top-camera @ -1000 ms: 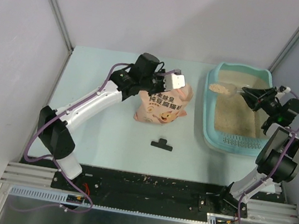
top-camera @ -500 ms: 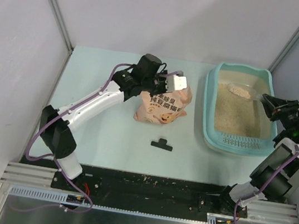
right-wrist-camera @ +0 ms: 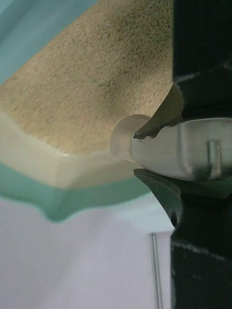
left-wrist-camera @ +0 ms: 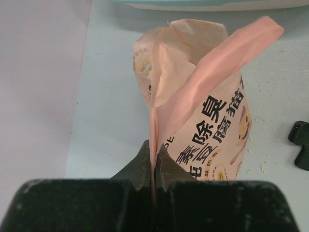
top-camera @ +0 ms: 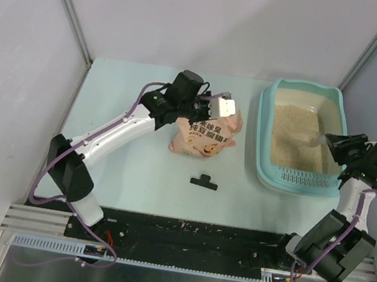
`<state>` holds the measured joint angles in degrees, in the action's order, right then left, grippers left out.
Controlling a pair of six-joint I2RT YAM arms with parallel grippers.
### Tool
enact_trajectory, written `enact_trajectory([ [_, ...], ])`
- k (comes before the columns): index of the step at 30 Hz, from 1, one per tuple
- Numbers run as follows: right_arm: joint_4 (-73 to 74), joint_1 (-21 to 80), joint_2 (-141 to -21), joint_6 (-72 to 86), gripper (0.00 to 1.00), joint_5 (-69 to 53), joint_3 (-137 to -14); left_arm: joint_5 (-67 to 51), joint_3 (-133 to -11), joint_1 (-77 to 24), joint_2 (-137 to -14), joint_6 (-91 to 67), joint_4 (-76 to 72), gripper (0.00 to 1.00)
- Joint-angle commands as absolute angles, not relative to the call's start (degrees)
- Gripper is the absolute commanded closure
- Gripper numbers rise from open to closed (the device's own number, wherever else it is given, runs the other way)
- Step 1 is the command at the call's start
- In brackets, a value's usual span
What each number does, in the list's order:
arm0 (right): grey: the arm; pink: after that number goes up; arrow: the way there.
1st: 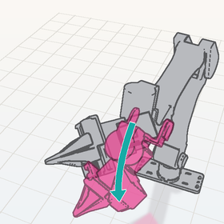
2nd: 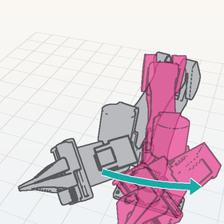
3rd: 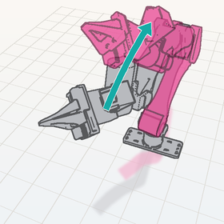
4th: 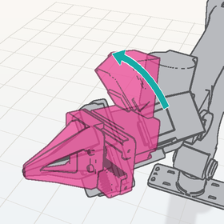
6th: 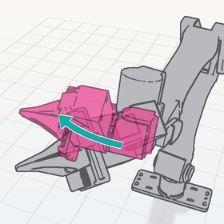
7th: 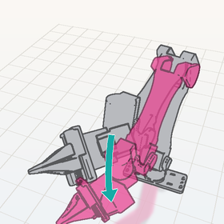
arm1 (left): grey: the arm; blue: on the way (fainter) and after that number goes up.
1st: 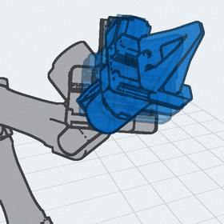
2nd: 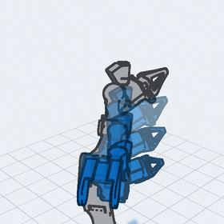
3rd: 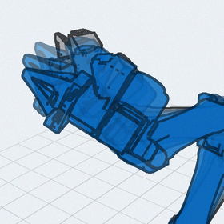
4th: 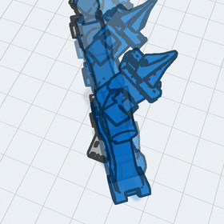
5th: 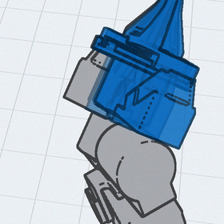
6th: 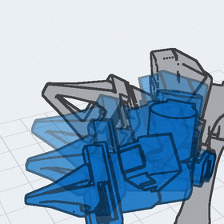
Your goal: Fill the litter box with clean litter
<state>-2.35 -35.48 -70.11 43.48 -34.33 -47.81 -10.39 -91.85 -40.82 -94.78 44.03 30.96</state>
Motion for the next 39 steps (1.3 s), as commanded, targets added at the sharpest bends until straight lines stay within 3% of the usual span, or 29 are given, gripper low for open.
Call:
enact_trajectory([
  [1, 2.8, -30.1, -74.3, 35.4, 1.0, -24.6, -52.2, -13.8, -90.3, -42.0, -88.7, 44.5, 25.6, 1.0],
  [13, -3.4, -22.6, -100.9, 36.0, 1.0, -20.2, -78.5, -12.7, -85.3, -42.5, -85.1, 43.8, 25.6, 1.0],
  [20, -0.3, -24.9, -97.8, 30.3, 1.0, -15.9, -79.9, -13.3, -86.2, -42.9, -85.5, 44.3, 25.6, 1.0],
  [26, 6.6, -19.3, -87.6, 6.5, 1.0, -11.2, -78.8, -13.6, -86.7, -42.9, -85.6, 44.5, 25.6, 1.0],
  [29, 7.3, -17.9, -81.7, 2.7, 1.0, -21.7, -77.7, -13.4, -86.3, -42.9, -85.5, 43.9, 25.6, 1.0],
  [33, 8.9, -16.2, -76.9, 5.2, 1.0, -44.5, -77.8, -12.0, -86.1, -42.9, -85.7, 42.5, 25.6, 1.0],
  [39, 18.7, -5.2, -75.3, 4.0, 1.0, -51.9, -78.2, -10.2, -85.7, -42.7, -85.6, 39.9, 25.6, 1.0],
])
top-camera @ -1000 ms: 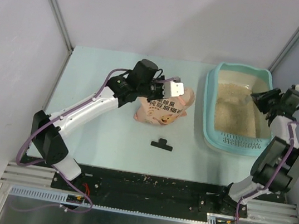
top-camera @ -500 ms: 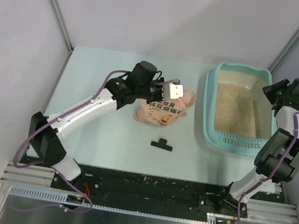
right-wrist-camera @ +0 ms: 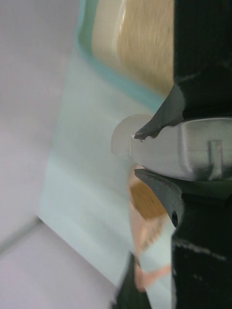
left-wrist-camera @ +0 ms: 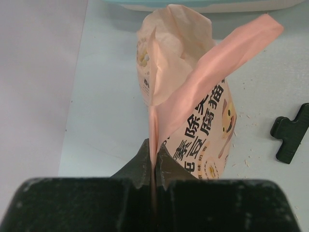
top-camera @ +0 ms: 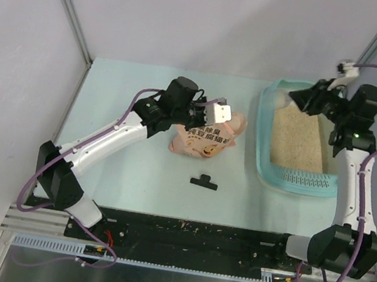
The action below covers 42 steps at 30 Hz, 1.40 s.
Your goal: Fill the litter box with clean litter
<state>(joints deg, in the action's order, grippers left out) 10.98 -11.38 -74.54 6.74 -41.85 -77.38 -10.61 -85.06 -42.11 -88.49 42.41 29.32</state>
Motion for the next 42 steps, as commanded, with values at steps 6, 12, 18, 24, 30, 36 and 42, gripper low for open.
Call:
enact_trajectory([
  [6, 20.6, 3.1, -77.9, 0.1, 1.0, -50.1, -79.7, -10.1, -84.9, -42.6, -84.9, 38.7, 25.6, 1.0],
  [12, 21.7, 7.1, -83.7, -6.1, 1.0, -48.3, -81.9, -11.1, -84.9, -42.6, -83.7, 38.5, 25.6, 1.0],
  [18, 28.1, 13.3, -90.2, -10.6, 1.0, -42.5, -86.1, -8.6, -85.2, -42.6, -83.4, 36.5, 25.2, 1.0],
  [24, 24.1, 17.9, -90.2, 7.7, 1.0, -17.2, -82.5, -6.6, -83.9, -42.6, -82.5, 33.7, 24.7, 1.0],
  [30, 23.1, 22.1, -91.8, 8.6, 1.0, -11.0, -80.4, -6.6, -83.7, -42.6, -82.0, 29.6, 24.3, 1.0],
  [36, 20.4, 26.3, -93.3, 8.4, 1.0, -5.6, -76.2, -6.6, -85.0, -42.6, -82.9, 23.9, 23.7, 1.0],
  [42, 18.7, 28.0, -96.2, 11.2, 1.0, -5.7, -73.7, -8.0, -84.9, -42.5, -83.0, 20.3, 23.5, 1.0],
])
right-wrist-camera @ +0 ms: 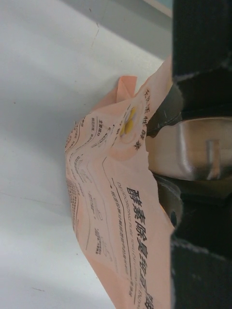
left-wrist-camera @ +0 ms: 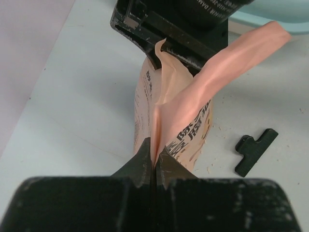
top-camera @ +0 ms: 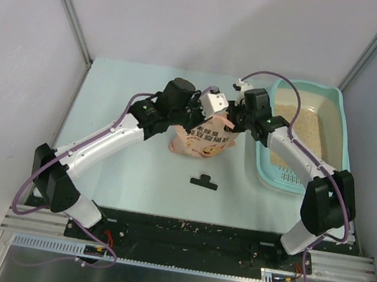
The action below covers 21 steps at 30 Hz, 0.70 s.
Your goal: Fill the litter box with clean litter
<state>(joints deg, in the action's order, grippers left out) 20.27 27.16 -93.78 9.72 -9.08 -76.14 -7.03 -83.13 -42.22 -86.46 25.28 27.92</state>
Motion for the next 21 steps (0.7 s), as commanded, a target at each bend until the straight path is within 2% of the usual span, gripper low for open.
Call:
enact_trajectory([
  [1, 18.5, 28.0, -97.2, 12.8, 1.0, -6.1, -73.2, -8.2, -84.8, -42.5, -82.9, 20.0, 23.5, 1.0],
  [6, 15.5, 25.7, -98.8, 20.0, 1.0, -15.2, -70.0, -9.7, -83.9, -42.6, -83.4, 18.5, 23.4, 1.0],
  [7, 14.5, 25.1, -98.9, 21.5, 1.0, -20.4, -68.5, -9.8, -83.7, -42.6, -83.5, 18.5, 23.3, 1.0],
  [12, 3.5, 21.3, -100.2, 33.3, 1.0, -36.5, -64.9, -9.5, -82.4, -43.2, -83.6, 18.8, 23.3, 1.0],
  [21, -15.5, 18.0, -102.5, 47.7, 1.0, -54.3, -63.4, -6.6, -83.2, -43.6, -84.7, 21.5, 23.3, 1.0],
])
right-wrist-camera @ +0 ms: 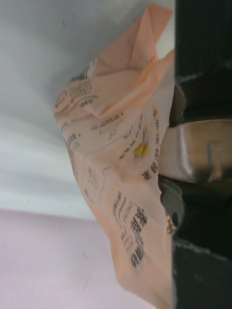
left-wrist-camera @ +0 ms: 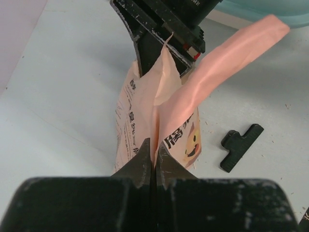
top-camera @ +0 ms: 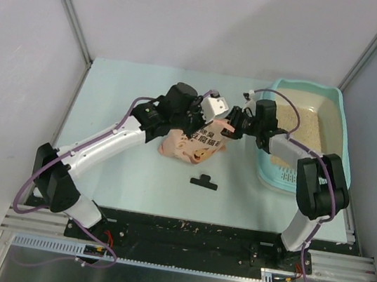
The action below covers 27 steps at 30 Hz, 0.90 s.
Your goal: Fill the litter box with clean litter
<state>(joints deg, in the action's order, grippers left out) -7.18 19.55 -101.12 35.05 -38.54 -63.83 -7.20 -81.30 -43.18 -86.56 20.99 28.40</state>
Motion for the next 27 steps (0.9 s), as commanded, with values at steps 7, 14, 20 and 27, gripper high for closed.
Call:
enact_trajectory([
  [7, -20.7, 9.9, -103.8, 56.3, 1.0, -60.4, -63.7, -4.0, -84.1, -43.1, -83.7, 24.9, 23.3, 1.0],
  [14, -20.0, 4.3, -101.2, 58.5, 1.0, -63.2, -64.0, -6.6, -87.1, -43.0, -84.5, 25.8, 23.4, 1.0],
  [20, -20.1, 0.7, -98.2, 58.9, 1.0, -63.1, -63.9, -8.3, -90.9, -43.0, -85.3, 28.5, 23.4, 1.0],
  [27, -18.9, -3.5, -95.4, 58.8, 1.0, -63.6, -64.2, -10.7, -90.5, -43.0, -84.2, 33.4, 23.4, 1.0],
])
